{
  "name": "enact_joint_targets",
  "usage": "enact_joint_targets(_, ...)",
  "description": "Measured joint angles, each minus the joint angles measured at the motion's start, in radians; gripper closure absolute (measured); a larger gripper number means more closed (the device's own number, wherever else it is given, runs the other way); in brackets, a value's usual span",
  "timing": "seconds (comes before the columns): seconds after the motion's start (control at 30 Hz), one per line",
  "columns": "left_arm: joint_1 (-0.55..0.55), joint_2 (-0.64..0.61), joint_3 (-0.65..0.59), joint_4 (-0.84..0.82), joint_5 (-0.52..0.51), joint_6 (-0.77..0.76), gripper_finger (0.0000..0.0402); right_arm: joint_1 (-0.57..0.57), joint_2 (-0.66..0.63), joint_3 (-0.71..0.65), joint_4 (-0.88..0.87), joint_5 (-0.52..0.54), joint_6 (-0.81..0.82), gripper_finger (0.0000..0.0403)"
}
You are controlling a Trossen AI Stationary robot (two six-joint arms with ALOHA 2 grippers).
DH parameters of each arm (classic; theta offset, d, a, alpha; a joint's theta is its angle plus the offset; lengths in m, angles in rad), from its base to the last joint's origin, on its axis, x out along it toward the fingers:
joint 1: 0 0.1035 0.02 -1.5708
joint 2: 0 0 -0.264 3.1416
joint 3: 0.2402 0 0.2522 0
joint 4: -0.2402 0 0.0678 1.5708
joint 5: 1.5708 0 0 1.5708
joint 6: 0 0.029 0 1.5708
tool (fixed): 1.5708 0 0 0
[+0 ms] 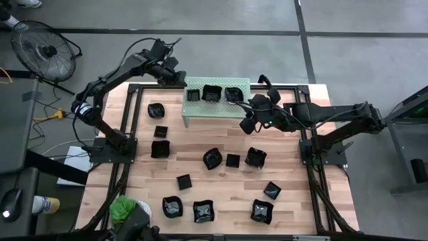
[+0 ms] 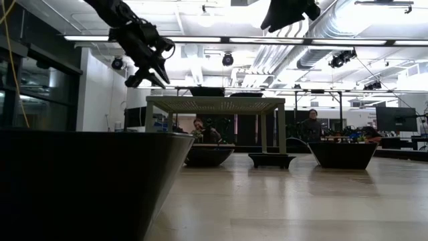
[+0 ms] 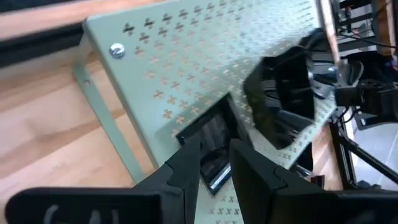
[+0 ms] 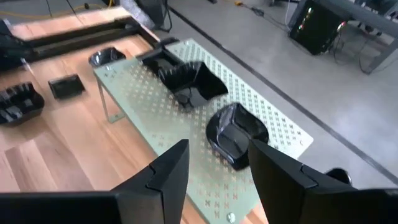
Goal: Pick & Place Mini shaped plates
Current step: Stack the wave square shaped plate on top of the wave square shaped plate on the shelf
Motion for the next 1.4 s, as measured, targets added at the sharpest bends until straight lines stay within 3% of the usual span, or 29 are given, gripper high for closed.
enact_joint_targets(0.53,-0.018,-0.248,0.0,-0.028,-0.076,0.021,0.0316,0.0,-0.003,0.0,-0.121,-0.056,0.115,0.0241)
enact_joint_targets(0.93,-0.289,-0.356,0.0,-0.073,-0.328,0.018,0.0316,0.0,-0.136,0.0,-0.438,-0.126,0.384,0.0244)
enact_joint_targets(1.1,-0.402,-0.377,-0.051,-0.049,-0.432,0.001,0.0316,0.0,-0.189,0.0,-0.55,-0.207,0.461,0.0245)
enact_joint_targets(1.4,-0.537,-0.45,-0.291,0.15,-0.427,-0.098,0.0316,0.003,-0.189,0.0,-0.65,-0.357,0.47,0.0232)
